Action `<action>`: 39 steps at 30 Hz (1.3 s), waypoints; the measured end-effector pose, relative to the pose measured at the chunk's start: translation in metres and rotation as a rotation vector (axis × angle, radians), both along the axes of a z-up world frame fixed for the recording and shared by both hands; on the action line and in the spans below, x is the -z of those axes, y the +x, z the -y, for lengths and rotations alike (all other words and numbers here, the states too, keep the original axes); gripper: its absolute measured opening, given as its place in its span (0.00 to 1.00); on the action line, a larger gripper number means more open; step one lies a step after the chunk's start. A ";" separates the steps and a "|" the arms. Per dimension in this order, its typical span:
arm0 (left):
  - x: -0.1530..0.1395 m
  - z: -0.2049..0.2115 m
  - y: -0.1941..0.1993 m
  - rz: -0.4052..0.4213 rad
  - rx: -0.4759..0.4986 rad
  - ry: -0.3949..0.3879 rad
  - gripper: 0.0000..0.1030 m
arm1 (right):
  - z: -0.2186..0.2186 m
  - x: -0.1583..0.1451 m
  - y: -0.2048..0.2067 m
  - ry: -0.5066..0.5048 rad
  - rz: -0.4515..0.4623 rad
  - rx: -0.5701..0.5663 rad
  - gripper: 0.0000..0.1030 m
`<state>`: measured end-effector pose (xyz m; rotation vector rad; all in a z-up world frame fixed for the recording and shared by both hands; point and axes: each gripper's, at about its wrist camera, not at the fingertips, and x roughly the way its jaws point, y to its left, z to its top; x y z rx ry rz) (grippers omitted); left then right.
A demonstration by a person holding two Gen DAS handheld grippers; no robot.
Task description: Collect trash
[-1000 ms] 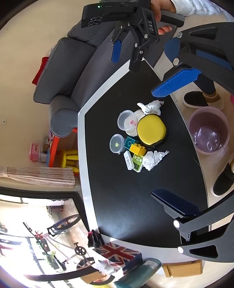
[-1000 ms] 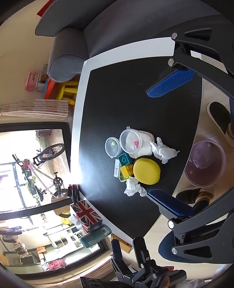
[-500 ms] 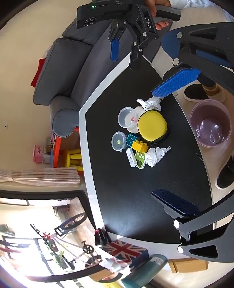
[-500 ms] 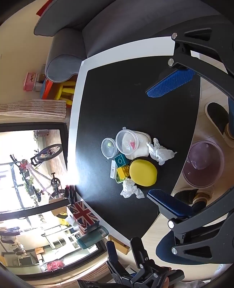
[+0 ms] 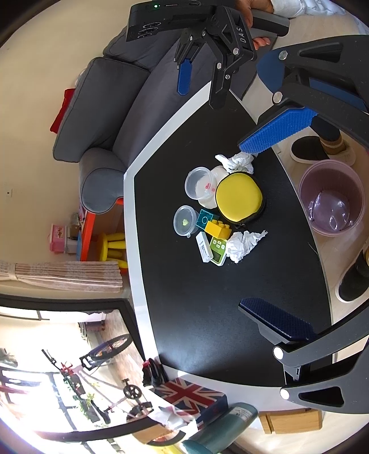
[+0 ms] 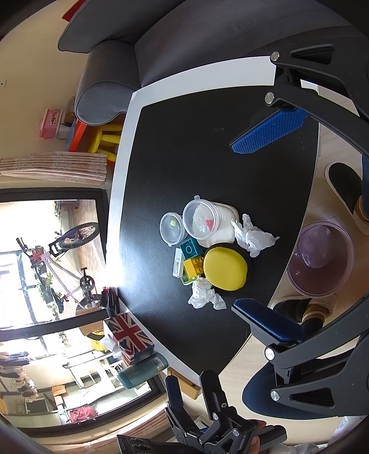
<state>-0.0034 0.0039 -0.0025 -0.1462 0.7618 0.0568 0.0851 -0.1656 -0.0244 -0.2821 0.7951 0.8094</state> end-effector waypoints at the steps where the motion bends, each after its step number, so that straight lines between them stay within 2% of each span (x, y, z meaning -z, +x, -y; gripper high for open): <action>1: 0.001 0.000 0.000 0.000 0.000 0.001 0.95 | 0.000 -0.001 0.000 0.001 0.001 0.000 0.97; 15: 0.003 0.002 0.002 0.001 -0.004 0.011 0.95 | 0.000 0.004 0.002 -0.003 -0.039 0.009 0.97; 25: 0.004 0.002 0.002 -0.008 -0.005 -0.001 0.95 | 0.005 0.002 0.004 0.037 -0.065 0.022 0.97; 39: 0.007 -0.001 0.002 -0.013 -0.016 -0.004 0.95 | 0.005 0.000 0.002 0.028 -0.053 0.022 0.97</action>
